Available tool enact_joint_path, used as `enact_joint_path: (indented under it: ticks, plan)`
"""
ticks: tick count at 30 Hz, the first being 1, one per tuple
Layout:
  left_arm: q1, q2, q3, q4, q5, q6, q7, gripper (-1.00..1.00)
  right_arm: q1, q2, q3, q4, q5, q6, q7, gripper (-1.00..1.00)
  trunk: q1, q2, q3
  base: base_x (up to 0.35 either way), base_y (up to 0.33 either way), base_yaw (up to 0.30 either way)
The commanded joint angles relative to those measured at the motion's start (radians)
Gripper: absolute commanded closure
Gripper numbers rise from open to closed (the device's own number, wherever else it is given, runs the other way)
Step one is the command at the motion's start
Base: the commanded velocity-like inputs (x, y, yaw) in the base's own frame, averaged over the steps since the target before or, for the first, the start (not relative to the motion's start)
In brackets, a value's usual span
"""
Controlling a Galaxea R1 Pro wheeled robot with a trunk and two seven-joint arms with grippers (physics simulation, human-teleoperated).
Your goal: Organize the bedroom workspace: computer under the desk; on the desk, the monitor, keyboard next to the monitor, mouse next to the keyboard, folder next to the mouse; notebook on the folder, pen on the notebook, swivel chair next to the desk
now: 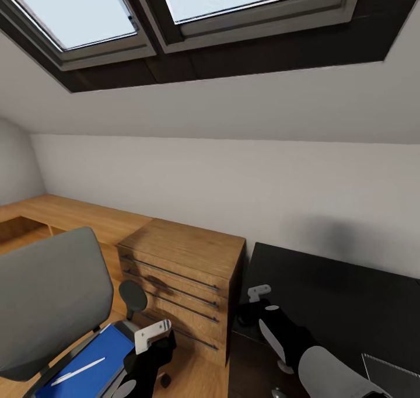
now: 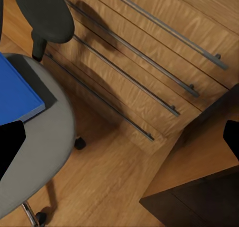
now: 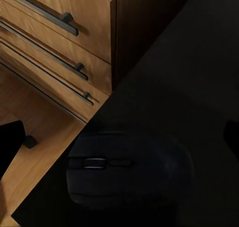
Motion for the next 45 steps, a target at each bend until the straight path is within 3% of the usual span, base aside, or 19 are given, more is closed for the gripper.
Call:
enact_joint_path:
  ticks: [1,4,13,17,25,45]
  plan:
    - [-0.001,0.001,-0.002,-0.001,0.002,0.006,0.007,-1.0,-0.001,-0.001,0.005,-0.001,-0.009,0.004,-0.001,-1.0,0.0,-0.001,-0.001,0.0,0.0,0.0]
    - [-0.001,0.001,-0.002,-0.001,0.002,0.006,0.007,-1.0,-0.001,-0.001,0.004,-0.001,-0.009,0.006,-0.001,-1.0,0.0,-0.001,-0.001,0.0,0.0,0.0]
    - [-0.001,0.001,-0.002,-0.001,0.002,0.006,0.007,-1.0,-0.001,-0.001,0.003,0.0,-0.01,0.024,0.0,-1.0,0.035,-0.064,-0.029,0.0,0.0,0.0]
    - [-0.001,0.001,-0.002,-0.001,0.002,0.006,0.007,-1.0,-0.001,-0.001,0.003,-0.001,-0.01,0.025,0.0,-1.0,0.035,-0.064,-0.029,0.0,0.0,0.0]
    - [-0.001,0.001,-0.002,-0.001,0.002,0.006,0.007,-1.0,-0.001,-0.001,0.003,0.0,-0.009,0.026,0.0,-1.0,0.065,-0.12,-0.055,0.0,0.0,0.0]
    - [-0.001,0.001,-0.003,-0.001,0.002,0.006,0.007,-1.0,-0.001,-0.01,0.002,-0.001,-0.009,0.027,0.0,-1.0,0.065,-0.12,-0.055,0.0,0.0,0.0]
